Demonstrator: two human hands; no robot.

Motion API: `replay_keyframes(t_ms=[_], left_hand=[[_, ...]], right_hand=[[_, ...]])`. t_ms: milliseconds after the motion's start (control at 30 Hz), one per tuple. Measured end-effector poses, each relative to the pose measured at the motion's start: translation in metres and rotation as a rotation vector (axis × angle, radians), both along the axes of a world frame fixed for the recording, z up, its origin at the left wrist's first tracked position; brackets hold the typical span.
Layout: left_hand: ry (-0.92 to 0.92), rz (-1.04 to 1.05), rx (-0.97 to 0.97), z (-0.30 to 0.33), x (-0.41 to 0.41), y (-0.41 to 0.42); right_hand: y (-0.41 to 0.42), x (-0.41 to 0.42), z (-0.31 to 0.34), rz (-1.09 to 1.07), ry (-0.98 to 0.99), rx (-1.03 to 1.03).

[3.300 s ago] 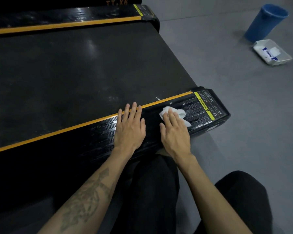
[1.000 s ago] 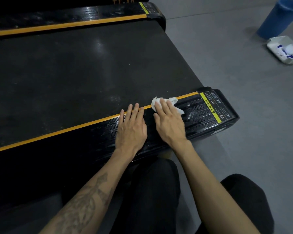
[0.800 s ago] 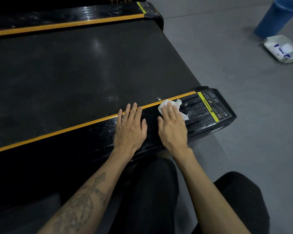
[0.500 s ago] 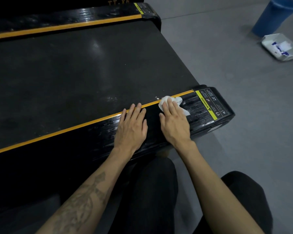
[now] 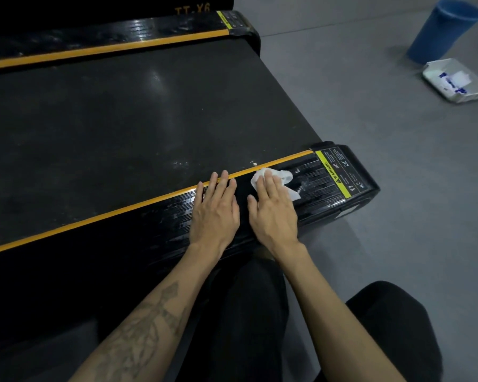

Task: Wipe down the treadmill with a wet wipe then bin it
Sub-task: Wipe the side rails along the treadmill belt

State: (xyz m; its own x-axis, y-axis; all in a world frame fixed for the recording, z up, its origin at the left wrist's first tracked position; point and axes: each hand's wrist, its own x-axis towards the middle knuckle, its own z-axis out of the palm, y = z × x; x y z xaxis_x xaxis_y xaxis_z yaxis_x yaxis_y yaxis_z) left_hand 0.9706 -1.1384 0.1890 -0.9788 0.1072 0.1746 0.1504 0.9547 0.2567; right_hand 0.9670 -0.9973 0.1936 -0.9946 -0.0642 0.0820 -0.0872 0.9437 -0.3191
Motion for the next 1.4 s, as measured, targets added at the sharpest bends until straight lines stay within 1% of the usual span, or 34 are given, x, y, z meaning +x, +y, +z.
replay_keyframes(t_ms=[133, 200, 300, 400, 500, 633, 700, 800, 867, 967, 1033, 1133, 1200, 1300, 1400], left_hand=[[0.011, -0.001, -0.005, 0.000, 0.000, -0.001], [0.005, -0.009, 0.005, 0.001, 0.000, -0.001], [-0.025, -0.018, -0.014, 0.002, 0.002, 0.001], [-0.038, -0.020, -0.012, 0.004, 0.001, 0.001], [-0.025, -0.031, -0.023, 0.004, 0.002, 0.001], [-0.026, -0.043, -0.031, 0.003, 0.001, 0.001], [-0.034, -0.033, -0.030, 0.003, 0.001, 0.002], [-0.026, -0.023, -0.029, 0.004, 0.000, 0.004], [-0.030, -0.026, -0.030, 0.004, 0.001, 0.005], [-0.039, -0.024, -0.033, 0.005, 0.002, 0.005], [-0.035, -0.020, -0.032, 0.005, 0.001, 0.005], [-0.017, -0.023, -0.032, 0.005, 0.002, 0.006], [-0.012, -0.028, -0.039, 0.005, 0.003, 0.006], [-0.014, -0.026, -0.041, 0.005, 0.003, 0.006], [-0.021, -0.028, -0.045, 0.004, 0.002, 0.006]], right_hand=[[0.022, -0.022, 0.001, 0.053, 0.004, 0.044], [0.029, -0.017, -0.002, 0.001, 0.026, 0.063], [0.015, 0.002, -0.005, -0.058, 0.012, 0.044], [0.006, -0.002, -0.002, 0.020, 0.020, 0.012], [0.024, -0.018, -0.002, 0.051, 0.014, 0.042], [0.018, 0.009, -0.007, -0.058, 0.061, 0.049], [0.009, 0.018, -0.009, -0.007, 0.064, 0.034], [0.024, -0.002, -0.004, 0.059, 0.072, 0.028], [0.034, -0.008, -0.004, 0.026, 0.073, 0.054], [0.019, 0.014, -0.010, -0.066, 0.071, 0.040], [0.011, 0.020, -0.010, -0.033, 0.058, 0.033], [0.025, 0.001, -0.003, 0.023, 0.064, 0.045], [0.036, -0.001, -0.002, -0.009, 0.056, 0.065], [0.027, 0.018, -0.007, -0.101, 0.048, 0.052], [0.017, 0.019, -0.009, -0.070, 0.051, 0.039]])
